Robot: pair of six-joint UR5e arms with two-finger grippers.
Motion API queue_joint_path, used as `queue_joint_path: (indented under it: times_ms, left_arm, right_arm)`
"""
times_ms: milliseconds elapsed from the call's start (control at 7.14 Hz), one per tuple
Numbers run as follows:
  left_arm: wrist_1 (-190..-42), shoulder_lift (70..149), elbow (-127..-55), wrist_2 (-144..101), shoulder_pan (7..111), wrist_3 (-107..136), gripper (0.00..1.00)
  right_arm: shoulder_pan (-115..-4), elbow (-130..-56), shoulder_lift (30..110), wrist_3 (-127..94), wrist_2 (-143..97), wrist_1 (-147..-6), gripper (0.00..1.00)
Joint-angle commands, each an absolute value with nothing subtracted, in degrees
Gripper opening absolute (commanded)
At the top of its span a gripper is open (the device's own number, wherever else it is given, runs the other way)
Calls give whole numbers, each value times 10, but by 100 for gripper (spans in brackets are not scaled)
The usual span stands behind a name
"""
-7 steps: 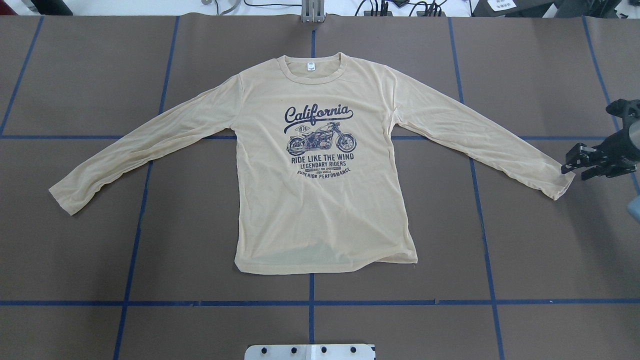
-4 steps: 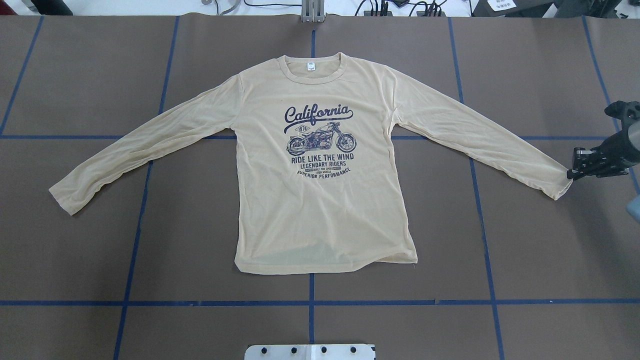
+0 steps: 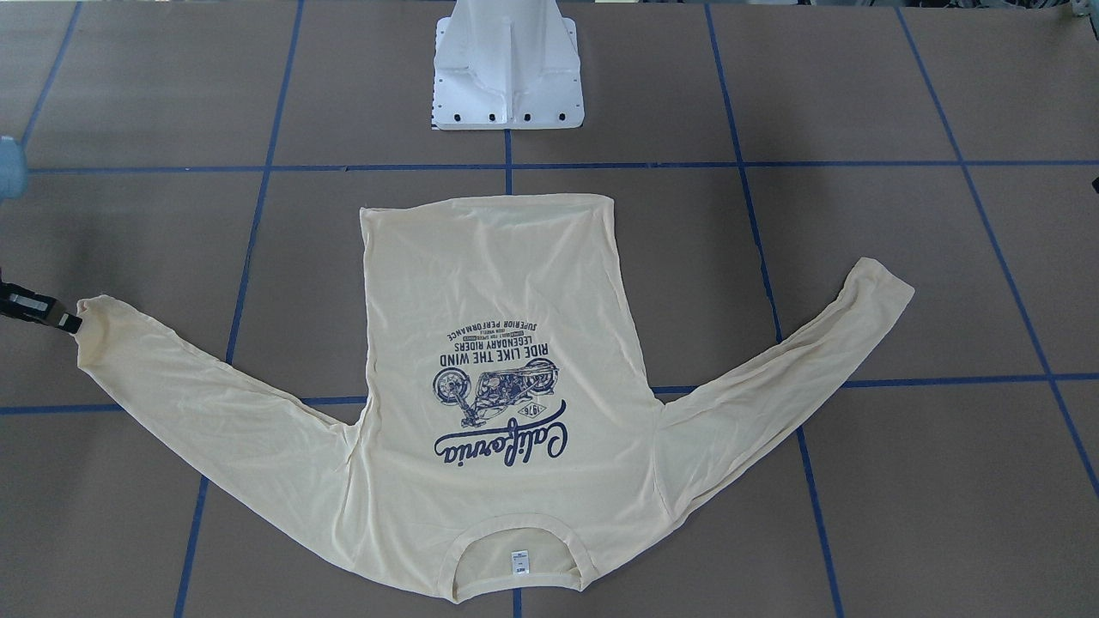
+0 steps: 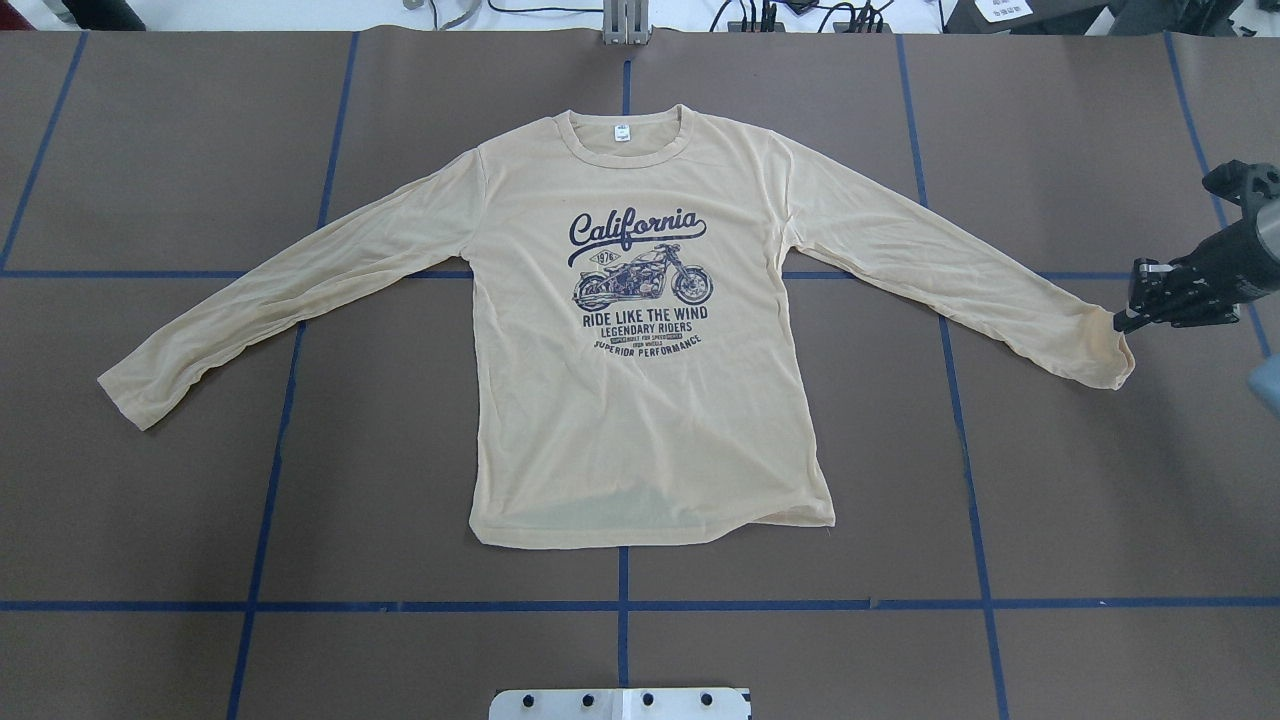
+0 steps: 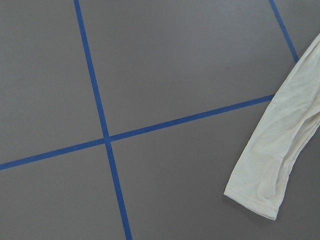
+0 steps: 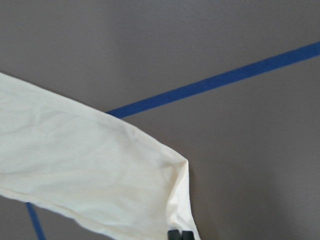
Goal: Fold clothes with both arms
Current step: 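Grasp the sleeve cuff with the right gripper and lift it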
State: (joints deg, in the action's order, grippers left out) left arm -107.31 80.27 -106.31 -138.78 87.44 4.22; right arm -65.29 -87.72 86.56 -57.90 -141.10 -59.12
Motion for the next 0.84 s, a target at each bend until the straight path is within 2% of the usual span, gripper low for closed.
queue_joint_path:
  times_ms: [0,280,701]
  left_arm:
    - [-1074,802,-1064,-1388,874,42,99]
    - [-1080,802,-1064,-1423,874,40,99]
    - [-1085,802,-1060,-1425,874,42,99]
  right_arm:
    - [-624,-952,843,-658,-1405,-642,0]
    - [-561,-936,731,-805,-1371,-646,0]
    - [-536,-889,550,-854,-1321,-779,0]
